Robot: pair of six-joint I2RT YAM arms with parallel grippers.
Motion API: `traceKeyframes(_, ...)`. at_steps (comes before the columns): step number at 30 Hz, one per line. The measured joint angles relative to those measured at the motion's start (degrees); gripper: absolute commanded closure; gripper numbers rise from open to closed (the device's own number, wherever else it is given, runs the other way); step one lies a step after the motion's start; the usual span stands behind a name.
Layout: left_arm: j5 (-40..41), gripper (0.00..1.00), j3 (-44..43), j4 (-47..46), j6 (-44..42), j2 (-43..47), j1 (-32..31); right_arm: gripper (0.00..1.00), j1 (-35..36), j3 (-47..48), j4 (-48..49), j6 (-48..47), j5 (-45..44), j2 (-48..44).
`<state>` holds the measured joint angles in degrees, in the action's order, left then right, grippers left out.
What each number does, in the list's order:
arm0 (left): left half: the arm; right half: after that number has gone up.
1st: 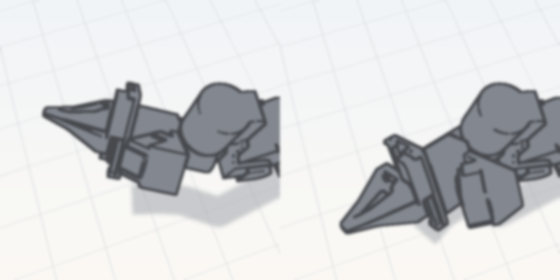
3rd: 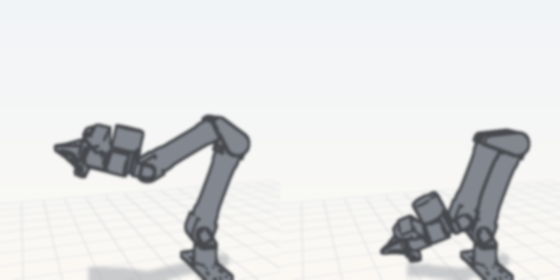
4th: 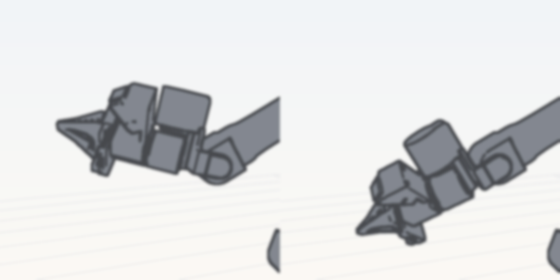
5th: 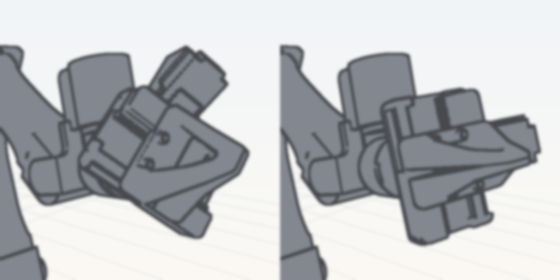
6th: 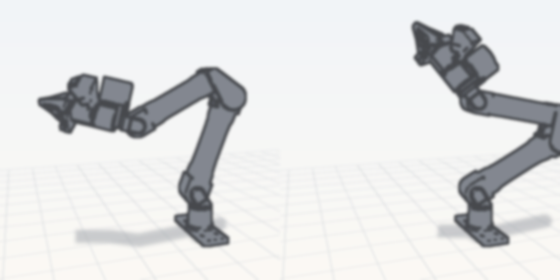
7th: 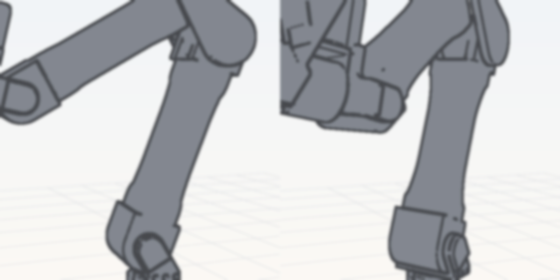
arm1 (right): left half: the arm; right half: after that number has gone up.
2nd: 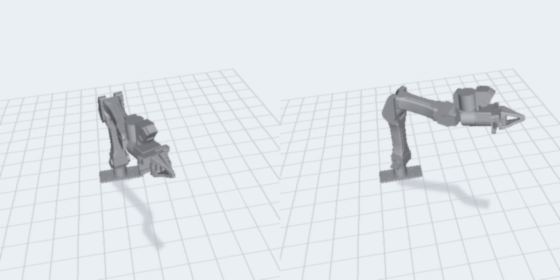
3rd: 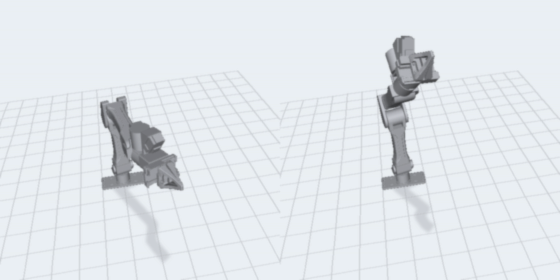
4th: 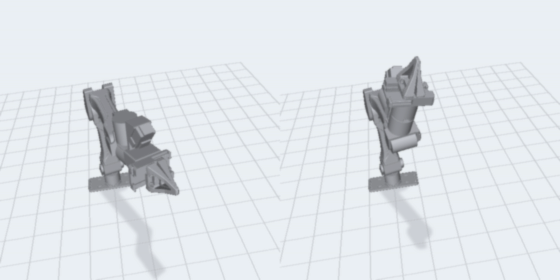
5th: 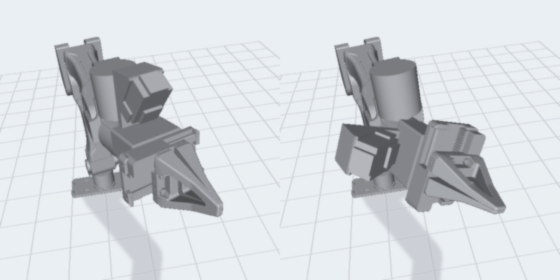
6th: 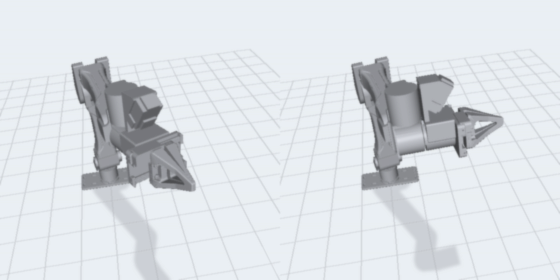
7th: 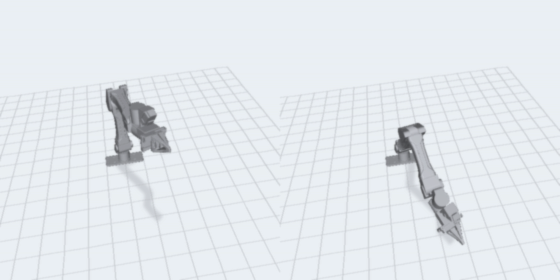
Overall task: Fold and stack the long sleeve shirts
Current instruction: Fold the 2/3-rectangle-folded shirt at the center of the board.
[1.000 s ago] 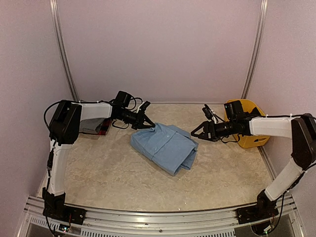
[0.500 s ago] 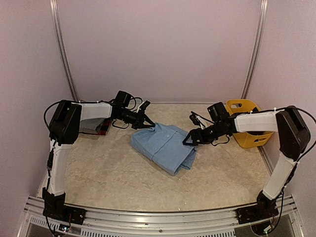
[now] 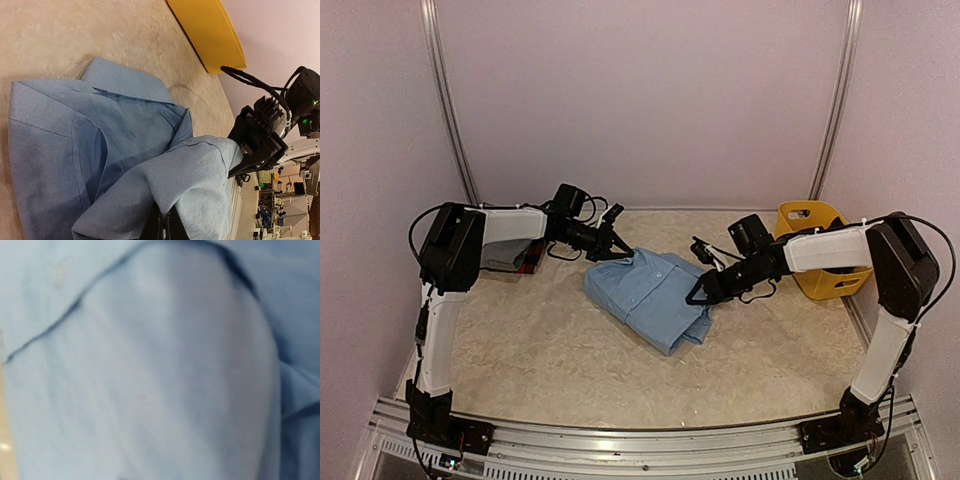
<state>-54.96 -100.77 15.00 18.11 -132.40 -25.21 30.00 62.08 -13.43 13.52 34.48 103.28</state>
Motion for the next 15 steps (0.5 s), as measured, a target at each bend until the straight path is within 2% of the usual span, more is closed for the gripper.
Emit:
traceKeyframes(3, 0.3, 1.00, 0.0, 0.0, 0.0, 0.0, 0.0, 0.94, 0.0, 0.0, 0.3, 0.8, 1.4, -0.1)
traceKeyframes(5, 0.4, 1.00, 0.1, -0.2, 0.0, 0.0, 0.0, 1.00, 0.0, -0.1, 0.6, 1.3, 2.5, -0.4)
traceKeyframes(15, 0.6, 1.00, 6.9, -2.7, 0.0, 5.4, 1.4, 1.00, 1.8, -2.8, 10.4, 12.3, 9.7, -6.2)
